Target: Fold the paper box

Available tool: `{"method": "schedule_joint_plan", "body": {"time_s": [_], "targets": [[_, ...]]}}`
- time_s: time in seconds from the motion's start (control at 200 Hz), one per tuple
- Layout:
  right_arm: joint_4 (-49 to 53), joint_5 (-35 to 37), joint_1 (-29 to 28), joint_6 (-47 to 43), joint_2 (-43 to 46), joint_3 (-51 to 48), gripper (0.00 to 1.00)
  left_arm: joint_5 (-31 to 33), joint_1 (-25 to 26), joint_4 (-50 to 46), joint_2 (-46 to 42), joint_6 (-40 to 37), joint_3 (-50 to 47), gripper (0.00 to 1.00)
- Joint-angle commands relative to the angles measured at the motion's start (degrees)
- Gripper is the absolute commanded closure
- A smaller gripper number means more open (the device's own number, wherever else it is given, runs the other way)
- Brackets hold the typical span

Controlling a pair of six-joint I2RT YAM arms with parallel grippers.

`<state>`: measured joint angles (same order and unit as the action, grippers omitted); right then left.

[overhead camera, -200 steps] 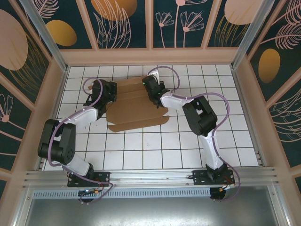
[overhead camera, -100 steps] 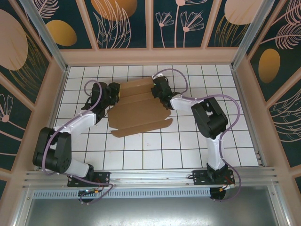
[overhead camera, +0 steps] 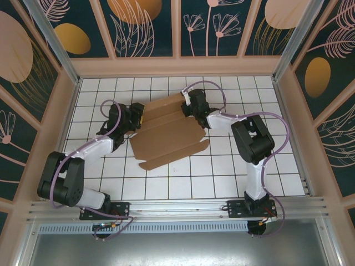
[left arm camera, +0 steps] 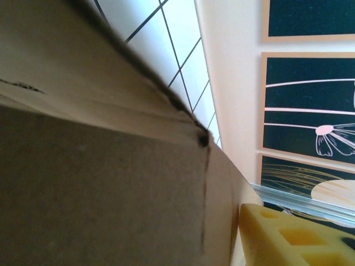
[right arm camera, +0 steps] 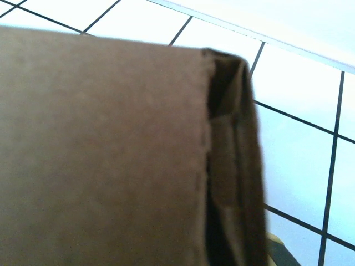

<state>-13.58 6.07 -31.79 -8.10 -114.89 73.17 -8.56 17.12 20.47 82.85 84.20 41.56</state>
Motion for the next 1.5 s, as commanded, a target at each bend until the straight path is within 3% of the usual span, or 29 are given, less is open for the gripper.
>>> {"method": "schedule_joint_plan", "body": {"time_s": [0.0, 0.085, 0.155, 0.3, 0.395, 0.46, 0.656, 0.801, 0.876, 1.306, 1.411, 1.496], "targets": [[4.2, -2.7, 0.1, -0.7, 0.5, -0.4, 1.0, 0.0, 0.5, 3.8, 1.3, -1.0, -0.7, 0.49], [4.0, -2.7, 0.1, -0.4, 0.5, -0.7, 0.95, 0.0, 0.5, 4.9, 2.5, 0.6, -1.7, 0.58], [3.1, -3.3, 0.2, -0.4, 1.2, -1.6, 0.78, 0.3, 0.5, 4.7, 3.2, 1.9, -2.1, 0.6], [-1.4, -6.6, 0.1, -0.4, 4.9, -5.9, 0.55, 1.8, 0.5, 2.3, 3.5, 2.3, -1.3, 0.59], [-5.7, -7.6, 1.7, 0.5, 8.0, -9.7, 0.32, 2.9, 0.5, 0.4, 3.2, 2.3, -0.6, 0.59], [-8.5, -9.6, 2.8, 1.2, 10.3, -12.3, 0.25, 3.3, 0.5, -0.4, 3.2, 2.4, -0.2, 0.59], [-15.4, -13.5, 6.5, 4.0, 12.8, -18.0, 0.29, 3.6, 0.5, -1.5, 3.6, 2.6, 1.1, 0.59], [-31.5, -21.8, 7.4, 2.7, 12.9, -26.1, 0.33, 3.5, 0.5, -2.0, 4.1, 2.5, 2.1, 0.59], [-28.6, -22.9, 6.8, 1.2, 10.5, -23.6, 0.35, 3.2, 0.5, -2.3, 4.7, 2.8, 2.5, 0.59], [-19.5, -13.1, 4.9, -4.2, 0.4, -10.2, 0.43, 2.1, 0.4, -2.9, 7.0, 3.0, 4.9, 0.59], [-17.0, -12.9, 5.0, -4.9, -1.6, -7.5, 0.5, 1.8, 0.4, -3.1, 7.7, 3.2, 5.5, 0.59], [-15.5, -12.9, 5.0, -4.9, -2.8, -6.2, 0.65, 1.5, 0.4, -3.1, 8.2, 3.4, 5.9, 0.59]]}}
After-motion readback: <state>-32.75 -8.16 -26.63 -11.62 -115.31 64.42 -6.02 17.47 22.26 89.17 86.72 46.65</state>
